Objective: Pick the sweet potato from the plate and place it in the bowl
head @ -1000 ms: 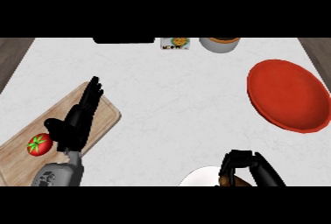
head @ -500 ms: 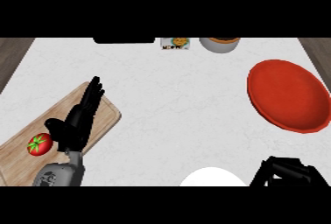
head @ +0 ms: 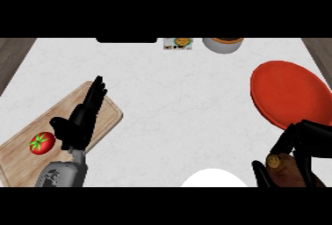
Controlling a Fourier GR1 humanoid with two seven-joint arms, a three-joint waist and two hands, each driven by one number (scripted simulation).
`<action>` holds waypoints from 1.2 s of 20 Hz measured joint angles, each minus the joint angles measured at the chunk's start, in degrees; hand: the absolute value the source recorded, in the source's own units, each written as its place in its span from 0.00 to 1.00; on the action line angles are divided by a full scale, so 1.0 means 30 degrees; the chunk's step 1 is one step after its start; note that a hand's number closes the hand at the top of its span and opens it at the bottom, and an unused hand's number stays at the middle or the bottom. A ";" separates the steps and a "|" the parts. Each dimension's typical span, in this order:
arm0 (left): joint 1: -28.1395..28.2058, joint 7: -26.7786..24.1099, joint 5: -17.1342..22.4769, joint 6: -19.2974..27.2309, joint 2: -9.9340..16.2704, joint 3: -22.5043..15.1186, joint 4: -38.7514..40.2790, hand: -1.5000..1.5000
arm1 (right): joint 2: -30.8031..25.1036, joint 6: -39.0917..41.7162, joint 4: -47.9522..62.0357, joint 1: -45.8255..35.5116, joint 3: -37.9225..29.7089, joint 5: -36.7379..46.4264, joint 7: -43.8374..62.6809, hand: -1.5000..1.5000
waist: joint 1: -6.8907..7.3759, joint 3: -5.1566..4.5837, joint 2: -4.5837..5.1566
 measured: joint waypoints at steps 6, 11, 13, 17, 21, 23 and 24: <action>0.0552 0.0100 -0.0151 -0.0033 -0.0134 -0.0209 -0.0681 0.50 | -0.0926 0.1089 0.1617 -0.4894 -0.2838 -0.1496 0.3249 1.00 | 0.0060 0.0006 -0.0004; 0.0407 -0.0067 -0.0111 -0.0211 -0.0063 -0.0033 -0.0521 0.50 | -0.2244 0.1548 0.4642 -0.6748 -0.3977 -0.0824 0.2957 1.00 | 0.0098 0.0011 0.0023; 0.0244 -0.0109 -0.0104 -0.0274 -0.0039 0.0032 -0.0377 0.50 | -0.2909 0.1639 0.5908 -0.6956 -0.4422 -0.0313 0.2163 1.00 | 0.0087 0.0014 0.0037; 0.0232 0.0099 0.0053 -0.0429 0.0020 0.0142 -0.0488 0.50 | -0.4010 0.1082 0.8915 -0.7250 -0.4409 0.1751 -0.0080 1.00 | 0.0184 0.0024 0.0073; 0.0235 0.0257 -0.0069 -0.0350 -0.0054 0.0089 -0.0676 0.50 | -0.4576 -0.0193 1.2703 -0.7698 -0.4933 0.3005 -0.2614 1.00 | 0.0229 0.0032 0.0081; 0.0180 0.0156 -0.0120 -0.0306 -0.0148 0.0087 -0.0547 0.50 | -0.4522 -0.1157 1.4482 -0.7543 -0.5181 0.3447 -0.4048 1.00 | 0.0197 0.0033 0.0082; 0.0171 0.0045 -0.0010 -0.0461 -0.0071 0.0177 -0.0492 0.50 | -0.4611 -0.1533 1.5558 -0.7728 -0.5326 0.3645 -0.4713 1.00 | 0.0204 0.0035 0.0086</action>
